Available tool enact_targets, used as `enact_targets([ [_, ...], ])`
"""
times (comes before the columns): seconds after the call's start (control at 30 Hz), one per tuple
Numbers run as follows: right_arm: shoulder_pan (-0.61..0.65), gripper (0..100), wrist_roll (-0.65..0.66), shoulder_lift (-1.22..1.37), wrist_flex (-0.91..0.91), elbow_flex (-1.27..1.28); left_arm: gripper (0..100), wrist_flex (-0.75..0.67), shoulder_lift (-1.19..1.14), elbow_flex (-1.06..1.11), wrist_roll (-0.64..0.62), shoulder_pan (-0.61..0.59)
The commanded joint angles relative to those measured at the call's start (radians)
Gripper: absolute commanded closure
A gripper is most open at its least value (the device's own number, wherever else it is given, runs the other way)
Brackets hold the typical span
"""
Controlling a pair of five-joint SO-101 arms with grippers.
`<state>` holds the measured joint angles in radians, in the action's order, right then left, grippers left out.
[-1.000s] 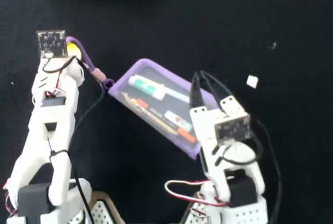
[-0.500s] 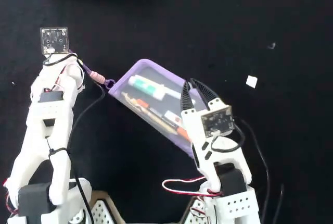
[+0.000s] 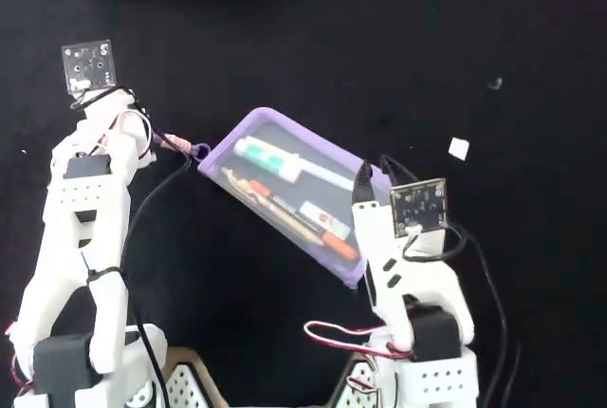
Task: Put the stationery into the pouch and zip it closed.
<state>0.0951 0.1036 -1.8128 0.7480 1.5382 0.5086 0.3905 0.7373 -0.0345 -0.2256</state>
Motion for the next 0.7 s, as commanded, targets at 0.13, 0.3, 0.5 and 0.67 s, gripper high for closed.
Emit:
enact_targets([
  [0.13, -0.014, 88.1, -0.006, 0.096, 0.107, -0.196, 97, 0.21, 0.025, -0.142, -0.074, -0.002],
  [0.3, -0.014, 83.9, -0.002, 0.458, 0.1, -0.371, 97, 0.388, 0.025, -0.229, -0.066, -0.007],
  [0.5, -0.014, 83.6, -0.005, 0.84, 0.101, -0.661, 97, 0.526, 0.025, -0.303, -0.064, -0.007],
  [0.67, -0.011, 83.5, -0.008, 1.147, 0.101, -0.846, 97, 0.532, 0.012, -0.292, -0.071, -0.004],
])
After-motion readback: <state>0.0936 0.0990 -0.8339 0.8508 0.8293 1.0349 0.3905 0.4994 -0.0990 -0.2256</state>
